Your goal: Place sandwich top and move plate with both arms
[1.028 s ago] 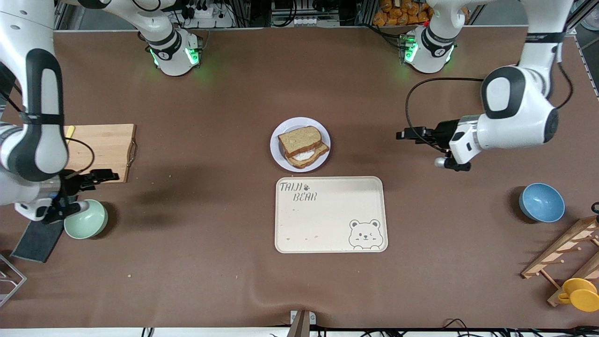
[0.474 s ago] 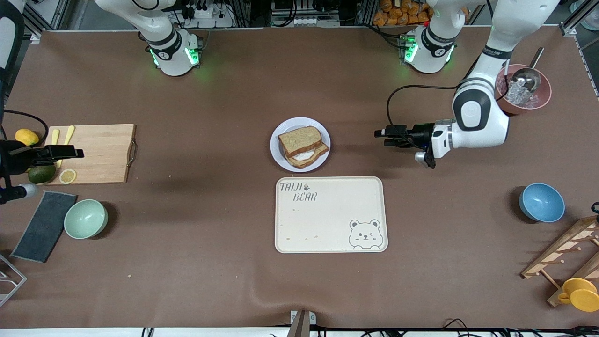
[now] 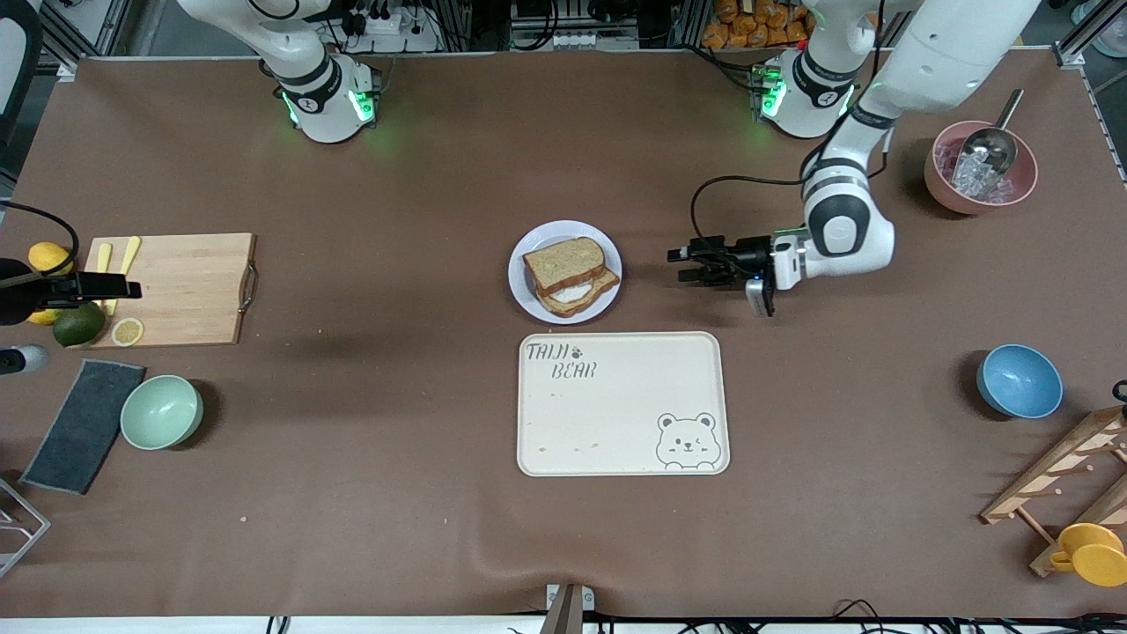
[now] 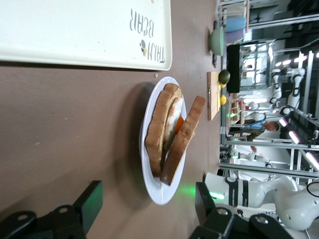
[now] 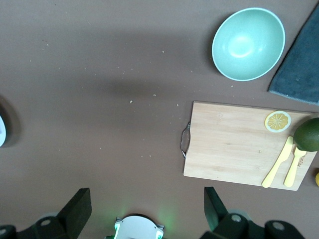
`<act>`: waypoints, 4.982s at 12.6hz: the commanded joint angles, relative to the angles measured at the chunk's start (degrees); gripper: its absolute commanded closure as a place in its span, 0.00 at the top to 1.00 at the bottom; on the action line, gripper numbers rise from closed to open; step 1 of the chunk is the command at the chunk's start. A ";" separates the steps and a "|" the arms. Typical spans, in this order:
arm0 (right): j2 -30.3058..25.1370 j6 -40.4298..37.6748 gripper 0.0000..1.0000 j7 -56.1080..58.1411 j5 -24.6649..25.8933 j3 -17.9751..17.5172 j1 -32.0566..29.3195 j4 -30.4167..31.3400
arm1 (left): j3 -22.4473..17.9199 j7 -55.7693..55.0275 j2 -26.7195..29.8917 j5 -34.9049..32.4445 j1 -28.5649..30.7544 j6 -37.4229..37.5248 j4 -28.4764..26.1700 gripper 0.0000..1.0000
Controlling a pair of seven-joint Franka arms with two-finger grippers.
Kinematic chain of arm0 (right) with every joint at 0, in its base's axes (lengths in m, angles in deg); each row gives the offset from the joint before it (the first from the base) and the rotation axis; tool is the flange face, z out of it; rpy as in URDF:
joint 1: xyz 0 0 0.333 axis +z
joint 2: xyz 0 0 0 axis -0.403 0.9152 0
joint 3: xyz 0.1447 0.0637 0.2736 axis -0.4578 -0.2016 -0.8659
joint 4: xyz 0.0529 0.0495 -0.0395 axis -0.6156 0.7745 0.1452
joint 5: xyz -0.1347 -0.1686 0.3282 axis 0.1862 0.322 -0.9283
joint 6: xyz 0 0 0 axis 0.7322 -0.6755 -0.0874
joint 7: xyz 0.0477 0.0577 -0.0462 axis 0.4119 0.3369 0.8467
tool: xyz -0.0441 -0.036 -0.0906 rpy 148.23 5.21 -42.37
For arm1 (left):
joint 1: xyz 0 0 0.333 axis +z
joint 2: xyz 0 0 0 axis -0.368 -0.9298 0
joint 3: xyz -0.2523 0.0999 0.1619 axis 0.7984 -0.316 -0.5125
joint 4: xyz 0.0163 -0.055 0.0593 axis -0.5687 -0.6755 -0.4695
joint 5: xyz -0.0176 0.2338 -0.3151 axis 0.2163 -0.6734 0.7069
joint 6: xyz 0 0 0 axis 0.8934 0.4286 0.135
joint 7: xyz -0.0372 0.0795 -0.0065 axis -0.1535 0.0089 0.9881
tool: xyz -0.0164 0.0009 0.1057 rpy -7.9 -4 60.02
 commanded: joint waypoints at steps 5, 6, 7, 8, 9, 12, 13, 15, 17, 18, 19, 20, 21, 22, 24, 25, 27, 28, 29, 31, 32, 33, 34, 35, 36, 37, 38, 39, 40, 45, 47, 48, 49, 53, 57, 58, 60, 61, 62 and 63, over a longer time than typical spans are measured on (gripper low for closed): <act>-16.02 6.26 1.00 -19.45 6.75 -20.40 -9.63 13.94 | 0.23 4.54 -1.54 10.02 -7.58 -5.14 -0.03 0.75; -20.57 9.93 1.00 -22.08 8.43 -21.57 -9.29 18.66 | 0.23 4.72 -1.80 10.11 -8.27 -5.23 -0.38 0.74; -23.66 13.10 1.00 -23.24 8.54 -22.02 -9.29 23.06 | 0.23 4.72 -1.89 10.20 -8.98 -5.31 -0.56 0.73; -24.30 16.00 1.00 -23.34 8.62 -22.02 -9.20 24.58 | 0.23 5.07 -2.07 10.29 -9.42 -5.40 -0.73 0.71; -23.61 16.90 1.00 -23.43 8.71 -22.02 -9.20 24.16 | 0.23 5.85 -2.24 11.33 -9.95 -5.40 -0.82 0.71; -22.81 17.71 1.00 -23.60 8.80 -22.02 -8.94 21.54 | 0.23 10.85 -4.87 17.47 -12.14 -5.93 -0.74 0.71; -23.25 17.36 1.00 -23.78 8.80 -22.02 -8.93 21.78 | 0.23 12.00 -5.66 19.58 -13.11 -6.02 -0.65 0.70; -23.34 17.70 1.00 -23.43 8.89 -21.85 -9.46 23.01 | 0.23 12.72 -6.02 21.53 -14.17 -6.02 -0.56 0.68; -23.34 18.14 1.00 -23.77 8.98 -21.49 -9.64 22.67 | 0.23 12.72 -6.11 21.71 -14.78 -6.02 -0.56 0.66; -23.43 18.14 1.00 -23.86 8.98 -21.49 -9.64 22.31 | 0.23 12.72 -6.55 21.97 -14.87 -6.02 -0.47 0.64; -23.34 18.40 1.00 -23.95 8.98 -21.58 -9.64 21.88 | 0.23 13.41 -6.90 22.93 -15.31 -6.02 -0.39 0.64; -23.34 18.93 1.00 -23.95 8.89 -21.58 -9.81 21.70 | 0.23 14.03 -6.90 23.29 -15.49 -6.02 -0.39 0.62; -22.99 19.02 1.00 -23.95 8.89 -21.49 -9.46 21.70 | 0.23 14.04 -6.99 23.30 -15.58 -6.02 -0.39 0.60; -22.99 19.02 1.00 -23.87 9.06 -21.41 -9.11 21.70 | 0.23 14.04 -6.99 23.30 -15.58 -6.02 -0.30 0.60; -22.99 18.93 1.00 -23.87 9.06 -21.40 -9.11 21.00 | 0.31 14.04 -6.99 23.47 -15.58 -6.02 -0.12 0.53; -22.99 18.93 1.00 -23.69 9.33 -21.58 -9.11 20.82 | 0.23 14.04 -6.99 23.56 -15.66 -6.02 -0.03 0.52; -23.08 18.85 1.00 -23.95 12.92 -21.84 -9.11 20.29 | 0.23 14.30 -7.86 24.26 -15.93 -6.02 0.67 0.50; -23.08 18.76 1.00 -23.95 12.93 -21.76 -9.02 20.29 | 0.23 14.65 -8.57 24.35 -16.10 -6.02 0.93 0.50; -23.08 18.76 1.00 -24.04 12.85 -21.84 -8.93 20.29 | 0.23 14.65 -8.66 24.44 -16.10 -6.02 1.02 0.49; -23.08 18.41 1.00 -24.04 12.84 -21.84 -8.85 20.29 | 0.23 14.65 -8.83 24.88 -16.10 -6.02 1.46 0.46; -23.08 18.32 1.00 -24.04 12.84 -21.84 -8.85 20.38 | 0.23 14.65 -9.27 24.88 -16.10 -6.11 1.72 0.45; -22.99 18.32 1.00 -23.95 12.84 -21.93 -8.93 20.38 | 0.23 14.65 -9.45 25.05 -16.10 -6.11 1.81 0.43; -22.90 18.32 1.00 -23.87 12.58 -21.93 -8.76 20.38 | 0.23 14.65 -9.45 25.05 -16.10 -6.11 1.81 0.42; -22.90 18.32 1.00 -23.95 12.41 -21.93 -8.58 20.38 | 0.23 14.74 -9.45 25.05 -16.10 -6.11 1.81 0.42; -22.81 18.23 1.00 -23.87 12.40 -21.93 -8.32 20.38 | 0.23 14.74 -9.45 25.05 -16.10 -6.11 1.81 0.40; -22.90 18.23 1.00 -23.43 12.40 -21.85 -8.41 20.38 | 0.23 14.74 -9.54 25.05 -16.10 -6.11 1.81 0.38; -22.81 17.88 1.00 -23.34 12.40 -21.84 -8.41 20.46 | 0.14 14.91 -9.89 25.05 -16.02 -6.11 1.81 0.35; -22.81 17.71 1.00 -23.43 12.40 -21.84 -8.41 20.55 | 0.14 15.52 -10.06 25.05 -15.93 -6.11 1.81 0.33; -22.81 17.70 1.00 -23.43 12.14 -21.84 -8.41 20.64 | 0.14 16.05 -10.50 25.05 -15.58 -6.11 1.81 0.31; -22.73 17.62 1.00 -23.25 12.14 -21.84 -8.49 20.73 | 0.23 16.32 -10.59 25.05 -15.31 -6.11 1.81 0.09; -22.73 17.62 1.00 -23.34 12.14 -21.84 -8.49 20.73 | 0.23 16.32 -10.59 25.40 -15.23 -6.11 1.81 0.00; -22.73 17.62 1.00 -23.34 12.14 -21.84 -8.49 20.73 | 0.23 16.32 -10.59 26.19 -15.40 -6.11 1.90 0.00; -22.73 17.62 1.00 -23.34 12.14 -21.84 -8.41 20.73 | 0.23 16.32 -10.59 26.37 -15.49 -6.11 1.90 0.00; -22.64 17.62 1.00 -23.34 12.14 -21.84 -8.41 20.82 | 0.23 16.32 -10.68 27.24 -15.75 -6.11 2.34 0.00; -22.64 17.62 1.00 -23.43 12.14 -21.84 -8.41 20.73 | 0.23 16.23 -10.95 28.04 -16.02 -6.11 3.48 0.00; -22.64 17.62 1.00 -23.43 12.14 -21.84 -8.32 20.73 | 0.23 16.15 -10.86 28.13 -16.02 -6.11 3.57 0.00; -22.55 17.70 1.00 -23.43 12.14 -21.84 -8.32 20.64 | 0.23 16.06 -10.77 29.09 -16.10 -6.11 3.74 0.00; -22.64 17.62 1.00 -23.51 12.14 -21.84 -8.23 20.73 | 0.23 15.80 -10.68 29.18 -16.02 -6.11 3.75 0.00; -22.55 17.62 1.00 -23.51 12.14 -21.84 -8.32 20.73 | 0.31 15.71 -10.51 29.27 -16.02 -6.11 3.66 0.00; -22.64 17.62 1.00 -23.51 12.14 -21.84 -8.32 20.73 | 0.31 15.71 -10.33 29.45 -16.02 -6.11 3.57 0.00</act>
